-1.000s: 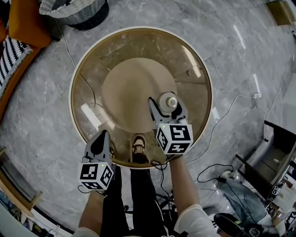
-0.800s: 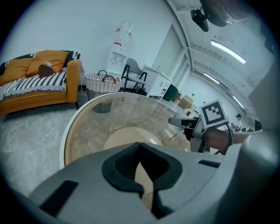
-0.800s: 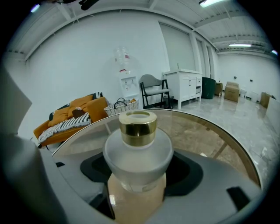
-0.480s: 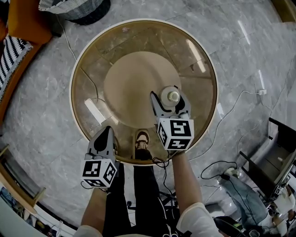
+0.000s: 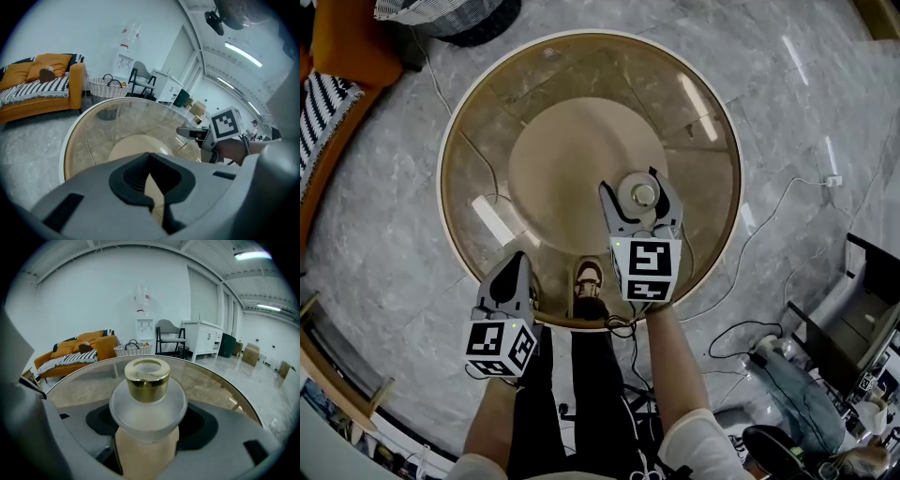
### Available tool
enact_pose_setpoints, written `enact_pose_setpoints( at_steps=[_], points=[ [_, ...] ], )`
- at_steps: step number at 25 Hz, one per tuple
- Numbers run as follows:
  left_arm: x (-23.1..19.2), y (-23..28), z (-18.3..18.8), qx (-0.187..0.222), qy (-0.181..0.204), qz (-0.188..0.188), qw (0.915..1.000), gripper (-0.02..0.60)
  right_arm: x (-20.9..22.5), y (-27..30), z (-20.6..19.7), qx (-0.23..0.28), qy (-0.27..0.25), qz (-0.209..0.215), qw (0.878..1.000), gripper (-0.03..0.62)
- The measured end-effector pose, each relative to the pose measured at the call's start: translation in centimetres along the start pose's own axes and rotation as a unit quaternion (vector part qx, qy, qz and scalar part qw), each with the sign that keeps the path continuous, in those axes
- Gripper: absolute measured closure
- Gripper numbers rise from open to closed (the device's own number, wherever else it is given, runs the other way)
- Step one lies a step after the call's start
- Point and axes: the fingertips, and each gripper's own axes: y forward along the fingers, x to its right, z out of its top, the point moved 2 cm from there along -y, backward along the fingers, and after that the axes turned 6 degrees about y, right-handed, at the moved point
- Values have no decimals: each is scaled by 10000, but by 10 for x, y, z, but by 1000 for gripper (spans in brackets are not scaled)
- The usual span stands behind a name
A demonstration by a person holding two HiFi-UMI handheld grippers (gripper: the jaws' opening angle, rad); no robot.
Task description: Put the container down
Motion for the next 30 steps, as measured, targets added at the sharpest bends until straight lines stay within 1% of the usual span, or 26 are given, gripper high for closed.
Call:
enact_pose_setpoints(
  at_steps=[6, 10, 16, 19, 23, 30],
  points=[
    [-3, -3, 0, 7, 4, 20, 10000, 574, -1, 1, 2, 31, 59, -15, 10000, 261],
    [-4, -7, -1, 17, 6, 31, 10000, 574, -1, -2, -2, -14, 356, 67, 9993, 260],
    [-4, -17, 3, -8, 51, -15, 10000, 574, -2, -14, -9, -121, 497, -43, 9987, 260],
    [-5, -26, 15, 6, 100, -89, 9999, 574, -3, -19, -5, -161, 682, -181, 9974, 260],
    [-1, -56, 35, 70, 195, -164, 9997, 573, -11, -44, -2, -270, 888, -377, 9950, 260],
    [11, -111, 94, 451, 554, -393, 9967, 574, -27, -116, 16, -201, 1286, -730, 9888, 260]
  ],
)
